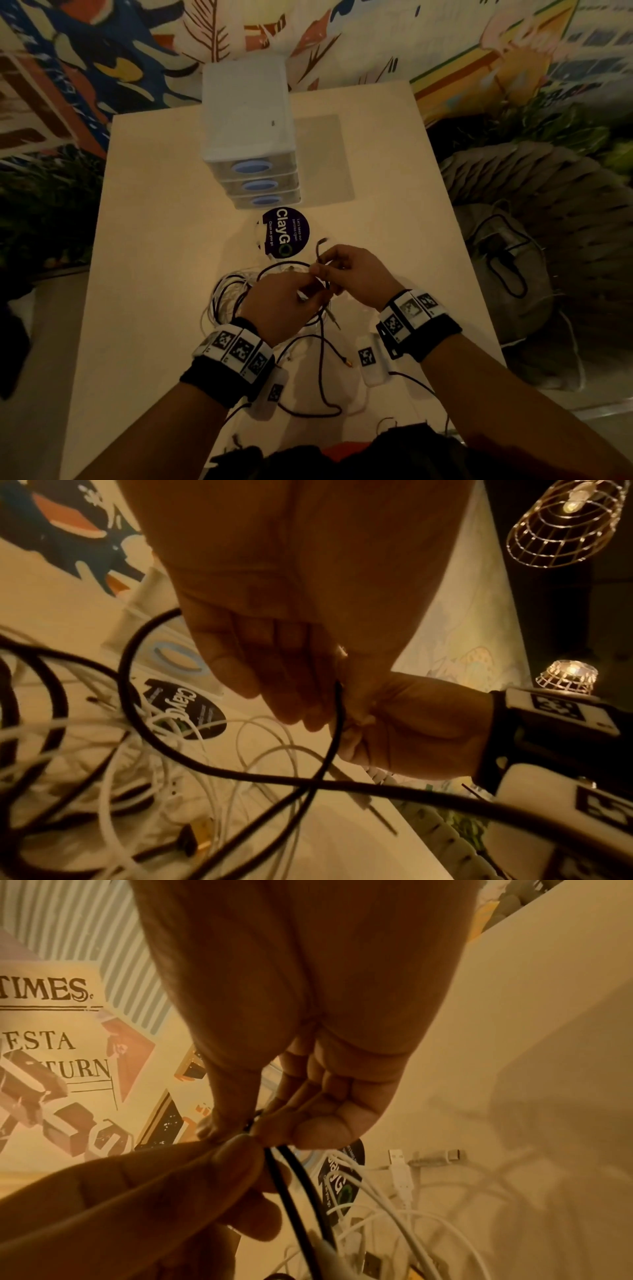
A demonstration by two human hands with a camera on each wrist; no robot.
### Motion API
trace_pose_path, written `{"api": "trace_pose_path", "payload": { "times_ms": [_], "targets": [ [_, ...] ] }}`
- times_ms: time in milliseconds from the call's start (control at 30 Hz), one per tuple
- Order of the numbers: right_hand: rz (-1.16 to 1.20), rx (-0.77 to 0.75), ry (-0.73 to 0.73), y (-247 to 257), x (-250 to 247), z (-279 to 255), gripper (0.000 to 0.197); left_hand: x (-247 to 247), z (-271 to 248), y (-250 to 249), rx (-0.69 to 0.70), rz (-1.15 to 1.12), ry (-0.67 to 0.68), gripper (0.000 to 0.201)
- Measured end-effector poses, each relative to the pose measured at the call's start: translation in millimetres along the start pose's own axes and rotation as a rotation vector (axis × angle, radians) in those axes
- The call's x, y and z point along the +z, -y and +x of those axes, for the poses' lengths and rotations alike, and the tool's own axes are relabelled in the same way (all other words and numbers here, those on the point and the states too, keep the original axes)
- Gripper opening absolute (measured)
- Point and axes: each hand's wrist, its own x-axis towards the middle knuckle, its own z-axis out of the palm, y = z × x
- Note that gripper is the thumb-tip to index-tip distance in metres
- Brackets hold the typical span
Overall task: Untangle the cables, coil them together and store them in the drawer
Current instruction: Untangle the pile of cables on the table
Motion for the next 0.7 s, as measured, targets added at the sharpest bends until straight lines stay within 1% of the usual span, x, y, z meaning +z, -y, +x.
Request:
{"api": "trace_pose_path", "payload": {
  "times_ms": [67,133,167,200,233,300,367,433,500,533,600,667,700],
  "targets": [
    [-0.033,0.007,0.029,0.6,0.2,-1.8,0.03,2.7,1.6,-0.1,0.002,0.002,-0.03,0.018],
    [-0.067,0.044,0.092,2.2,-3.1,-5.5,0.034,2.9,2.1,1.9,-0.009,-0.032,-0.059,0.015],
    [-0.022,0.077,0.134,1.3,-4.6,-6.8,0.03,1.8,1.9,3.0,-0.022,-0.05,-0.074,0.014],
    [0.056,0.11,0.181,0.2,-6.1,-8.4,0.021,1.0,1.8,4.4,-0.033,-0.063,-0.085,0.014],
    [0.112,0.118,0.223,-0.6,-8.1,-10.4,0.018,0.5,1.6,5.5,-0.042,-0.073,-0.086,0.015],
    [0.082,0.049,0.262,-3.5,-11.2,-12.3,0.031,0.6,2.3,7.4,-0.062,-0.1,-0.056,0.018],
    [-0.037,-0.028,0.251,-5.0,-12.4,-14.4,0.029,0.1,4.0,8.3,-0.08,-0.124,-0.01,0.026],
    [-0.1,-0.051,0.22,-5.2,-12.7,-14.6,0.024,-0.4,5.6,8.1,-0.079,-0.126,0.023,0.034],
    [-0.142,-0.055,0.214,-4.2,-12.9,-14.4,0.023,-0.8,6.2,9.3,-0.076,-0.153,0.031,0.031],
    [-0.151,-0.052,0.216,-4.1,-14.2,-14.2,0.021,-0.6,5.8,10.8,-0.07,-0.18,0.021,0.026],
    [-0.137,-0.05,0.217,-3.6,-17.9,-13.5,0.018,-0.9,4.6,13.4,-0.052,-0.204,-0.038,0.018],
    [-0.121,-0.049,0.195,-3.8,-21.9,-13.6,0.015,-1.0,4.2,15.6,-0.054,-0.191,-0.1,0.019],
    [-0.143,-0.055,0.172,-3.9,-23.3,-13.8,0.013,-1.0,4.5,15.5,-0.059,-0.187,-0.103,0.021]
  ]
}}
